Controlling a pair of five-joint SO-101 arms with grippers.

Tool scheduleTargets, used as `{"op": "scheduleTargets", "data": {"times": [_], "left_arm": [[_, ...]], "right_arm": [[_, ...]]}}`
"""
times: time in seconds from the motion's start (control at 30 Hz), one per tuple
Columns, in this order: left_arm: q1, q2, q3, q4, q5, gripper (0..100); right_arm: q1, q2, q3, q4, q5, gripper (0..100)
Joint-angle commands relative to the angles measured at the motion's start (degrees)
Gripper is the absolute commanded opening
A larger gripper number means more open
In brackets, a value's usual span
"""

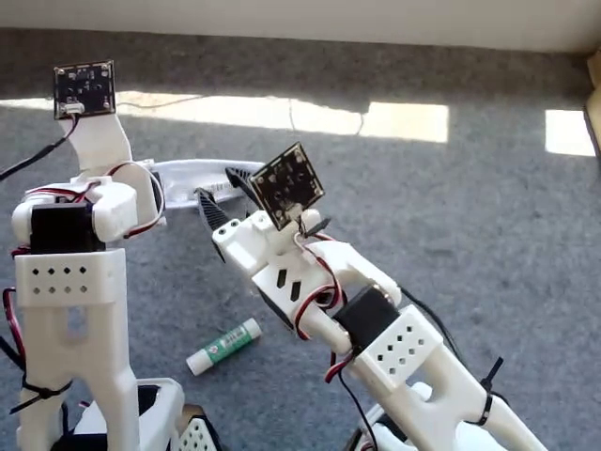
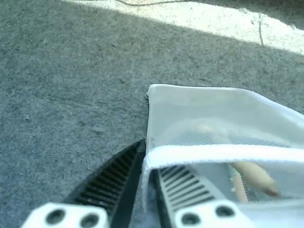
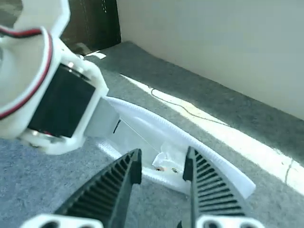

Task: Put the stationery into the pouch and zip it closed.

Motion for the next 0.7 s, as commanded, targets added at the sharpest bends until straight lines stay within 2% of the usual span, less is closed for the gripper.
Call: {"op": "scheduleTargets", "data": {"times": [0.0,0.4,0.57,0.67], "left_arm": [[-1.0,1.1,0.1,-0.8,-0.6,1],[-1.2,0.7,2.5,-2.9,-0.6,1],[-4.4,0.6,1.9,-2.9,-0.4,1],[-6.2,0.6,0.5,-2.5,-0.4,1]], "right_arm": [[0.0,-2.4,-7.8,7.4,-0.9,17.3],[6.9,-2.3,-23.8,30.4,-0.9,17.3],[10.8,-1.8,-24.1,33.7,-1.1,17.3],[13.3,-1.0,-24.0,33.8,-4.2,17.3]]}}
